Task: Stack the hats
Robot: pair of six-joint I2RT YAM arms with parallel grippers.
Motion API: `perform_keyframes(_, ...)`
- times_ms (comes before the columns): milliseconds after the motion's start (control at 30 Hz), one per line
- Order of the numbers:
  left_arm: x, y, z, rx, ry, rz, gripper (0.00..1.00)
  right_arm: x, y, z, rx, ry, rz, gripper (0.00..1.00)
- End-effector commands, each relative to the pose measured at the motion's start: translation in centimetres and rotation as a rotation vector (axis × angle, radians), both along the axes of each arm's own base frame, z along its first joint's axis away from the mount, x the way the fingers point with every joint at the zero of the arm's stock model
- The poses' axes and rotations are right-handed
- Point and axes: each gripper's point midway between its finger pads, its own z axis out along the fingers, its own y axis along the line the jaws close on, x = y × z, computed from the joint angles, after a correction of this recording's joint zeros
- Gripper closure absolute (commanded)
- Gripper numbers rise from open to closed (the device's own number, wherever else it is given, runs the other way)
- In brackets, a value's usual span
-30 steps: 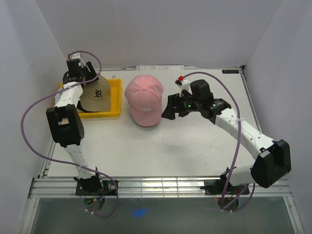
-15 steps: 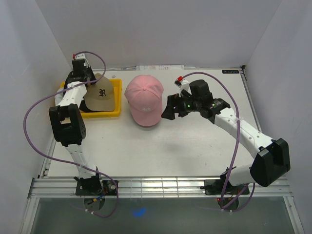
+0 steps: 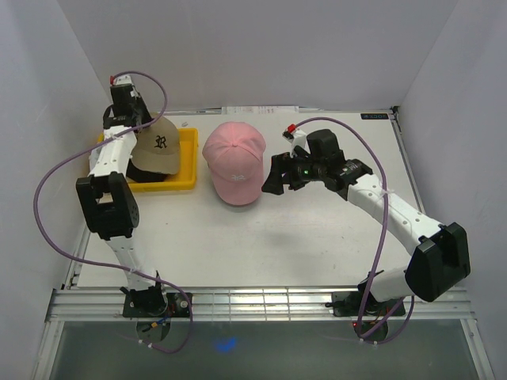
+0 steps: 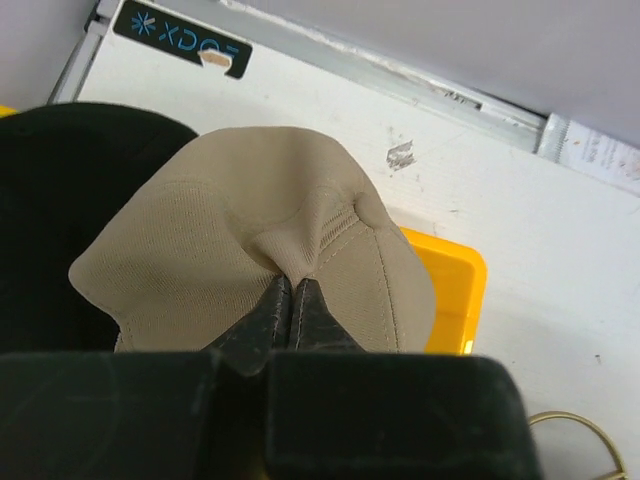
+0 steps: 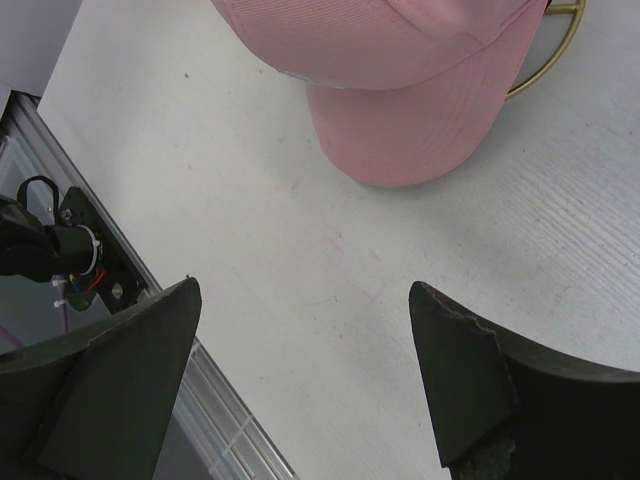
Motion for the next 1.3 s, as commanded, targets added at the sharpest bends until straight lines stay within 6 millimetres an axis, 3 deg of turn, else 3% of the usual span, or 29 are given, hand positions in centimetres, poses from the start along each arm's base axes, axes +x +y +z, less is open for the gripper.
perform_keyframes(0, -0.9, -0.5, 10.3, -0.010, -0.200, -0.004, 1.00, 0.9, 0.7, 3.1, 0.056, -0.068, 0.010, 0.10)
perform_keyframes(133, -1.5, -1.1, 14.1, -0.039, -0.266, -0.014, 1.00, 0.8, 0.9, 3.3, 0.065, -0.059, 0.011, 0.10)
perform_keyframes(400, -3.6, -2.0, 19.4, -0.099, -0.364, -0.011, 1.00, 0.9, 0.8, 4.1, 0.074, -0.064, -0.001, 0.10)
perform_keyframes(633, -5.8, -4.6, 23.9, -0.249, -0.452, -0.077, 1.00, 0.9, 1.0, 5.9, 0.104, -0.071, -0.012, 0.10)
perform_keyframes(900, -8.6, -7.4, 26.7, -0.458, -0.510, -0.126, 1.00, 0.7, 1.8, 8.2, 0.176, -0.053, -0.011, 0.10)
perform_keyframes(1267, -12.3, -11.9, 28.0, -0.657, -0.549, -0.178, 1.00, 0.4, 4.0, 11.8, 0.399, 0.031, -0.004, 0.10)
